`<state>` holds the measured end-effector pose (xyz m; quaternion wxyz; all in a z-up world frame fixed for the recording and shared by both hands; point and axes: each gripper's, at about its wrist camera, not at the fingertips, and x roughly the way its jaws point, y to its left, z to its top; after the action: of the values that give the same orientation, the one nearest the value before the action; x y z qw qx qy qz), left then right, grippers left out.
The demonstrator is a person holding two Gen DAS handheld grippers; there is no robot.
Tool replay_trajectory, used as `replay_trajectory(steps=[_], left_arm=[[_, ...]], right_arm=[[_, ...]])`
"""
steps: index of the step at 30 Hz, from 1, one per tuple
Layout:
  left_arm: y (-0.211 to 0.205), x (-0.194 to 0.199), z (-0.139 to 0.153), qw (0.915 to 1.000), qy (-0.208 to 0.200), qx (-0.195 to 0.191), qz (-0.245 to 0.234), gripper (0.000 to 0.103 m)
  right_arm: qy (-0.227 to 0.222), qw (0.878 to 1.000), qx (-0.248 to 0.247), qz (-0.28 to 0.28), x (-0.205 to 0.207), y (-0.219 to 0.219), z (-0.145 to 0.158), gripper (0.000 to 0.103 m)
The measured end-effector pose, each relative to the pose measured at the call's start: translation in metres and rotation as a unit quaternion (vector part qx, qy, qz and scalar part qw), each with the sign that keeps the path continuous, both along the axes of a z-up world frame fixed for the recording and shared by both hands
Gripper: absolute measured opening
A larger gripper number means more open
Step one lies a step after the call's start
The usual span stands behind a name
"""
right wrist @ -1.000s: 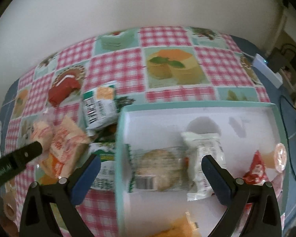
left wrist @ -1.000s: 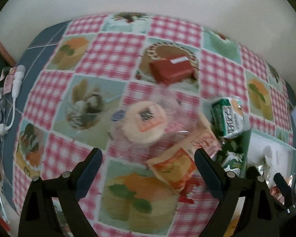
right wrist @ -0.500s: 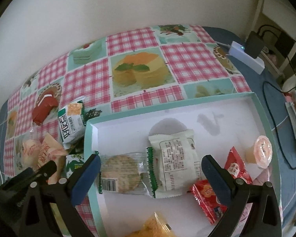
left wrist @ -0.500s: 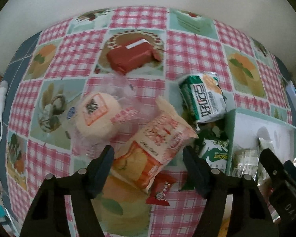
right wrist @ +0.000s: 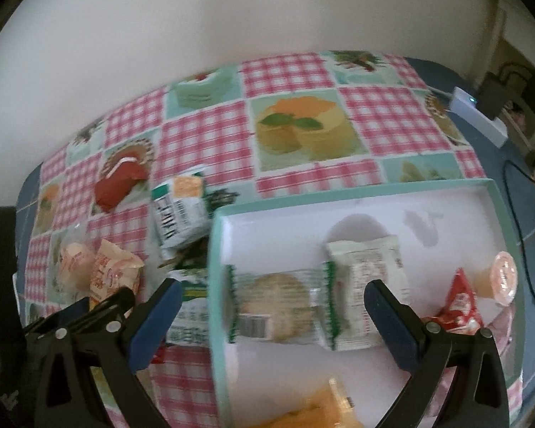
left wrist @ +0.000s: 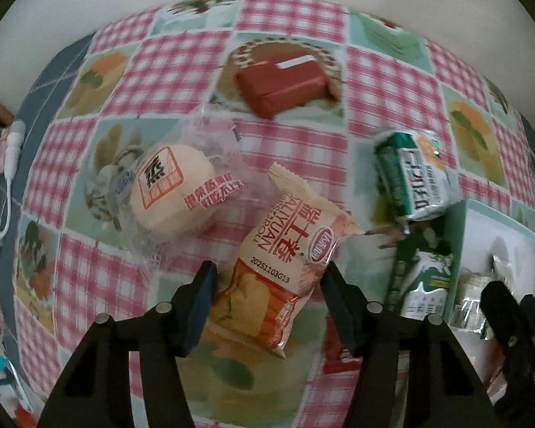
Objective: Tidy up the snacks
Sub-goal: 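Grasp the orange bread bag with the left gripper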
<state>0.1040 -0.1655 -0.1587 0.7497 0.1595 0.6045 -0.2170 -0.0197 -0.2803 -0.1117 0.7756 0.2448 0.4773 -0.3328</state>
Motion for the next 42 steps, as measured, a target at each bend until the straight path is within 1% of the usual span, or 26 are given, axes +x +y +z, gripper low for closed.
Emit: replay_trajectory(steps=[4, 5, 8, 10, 12, 14, 17, 20, 22, 26, 29, 32, 37, 40, 42], left_arm=[[0.011, 0.007, -0.001, 0.9999, 0.01, -0.005, 0.012, 0.062], [0.014, 0.008, -0.001, 0.9998, 0.013, -0.007, 0.016, 0.062], [0.028, 0.015, 0.001, 0.9993, 0.019, -0.009, 0.029, 0.062], [0.034, 0.017, 0.001, 0.9993, 0.018, -0.007, 0.034, 0.061], [0.041, 0.022, -0.001, 0.9991, 0.019, -0.005, 0.038, 0.061], [0.045, 0.024, -0.002, 0.9989, 0.021, -0.006, 0.041, 0.061], [0.05, 0.029, -0.003, 0.9987, 0.024, -0.01, 0.043, 0.062], [0.059, 0.034, -0.001, 0.9986, 0.028, -0.015, 0.042, 0.062], [0.06, 0.036, -0.002, 0.9986, 0.028, -0.015, 0.042, 0.062], [0.062, 0.039, -0.002, 0.9986, 0.03, -0.018, 0.04, 0.062], [0.06, 0.044, -0.011, 0.9984, 0.032, -0.021, 0.042, 0.062], [0.065, 0.047, -0.012, 0.998, 0.036, -0.023, 0.046, 0.062], [0.073, 0.053, -0.016, 0.9977, 0.038, -0.027, 0.049, 0.062], [0.077, 0.056, -0.016, 0.9975, 0.04, -0.027, 0.051, 0.062], [0.078, 0.056, -0.015, 0.9975, 0.04, -0.028, 0.052, 0.062]], right_arm=[[-0.009, 1.0, -0.003, 0.024, 0.012, 0.017, 0.001, 0.103], [-0.013, 0.999, -0.001, 0.031, 0.015, 0.02, 0.002, 0.101], [-0.034, 0.998, 0.02, 0.045, 0.02, 0.027, 0.001, 0.098], [-0.047, 0.997, 0.037, 0.053, 0.022, 0.03, -0.001, 0.094], [-0.049, 0.996, 0.038, 0.06, 0.026, 0.035, -0.002, 0.083], [-0.047, 0.996, 0.04, 0.069, 0.029, 0.039, -0.004, 0.08], [-0.045, 0.995, 0.048, 0.077, 0.033, 0.042, -0.008, 0.07], [-0.04, 0.995, 0.055, 0.08, 0.037, 0.045, -0.014, 0.069], [-0.03, 0.995, 0.039, 0.085, 0.041, 0.049, -0.014, 0.069], [-0.026, 0.995, 0.032, 0.094, 0.045, 0.055, -0.013, 0.068], [-0.011, 0.994, 0.023, 0.102, 0.05, 0.059, -0.016, 0.067], [0.011, 0.996, 0.009, 0.094, 0.052, 0.06, -0.024, 0.065], [0.022, 0.995, -0.013, 0.095, 0.055, 0.065, -0.026, 0.066], [0.023, 0.995, -0.016, 0.094, 0.056, 0.066, -0.026, 0.065], [0.013, 0.995, -0.005, 0.097, 0.056, 0.066, -0.025, 0.065]])
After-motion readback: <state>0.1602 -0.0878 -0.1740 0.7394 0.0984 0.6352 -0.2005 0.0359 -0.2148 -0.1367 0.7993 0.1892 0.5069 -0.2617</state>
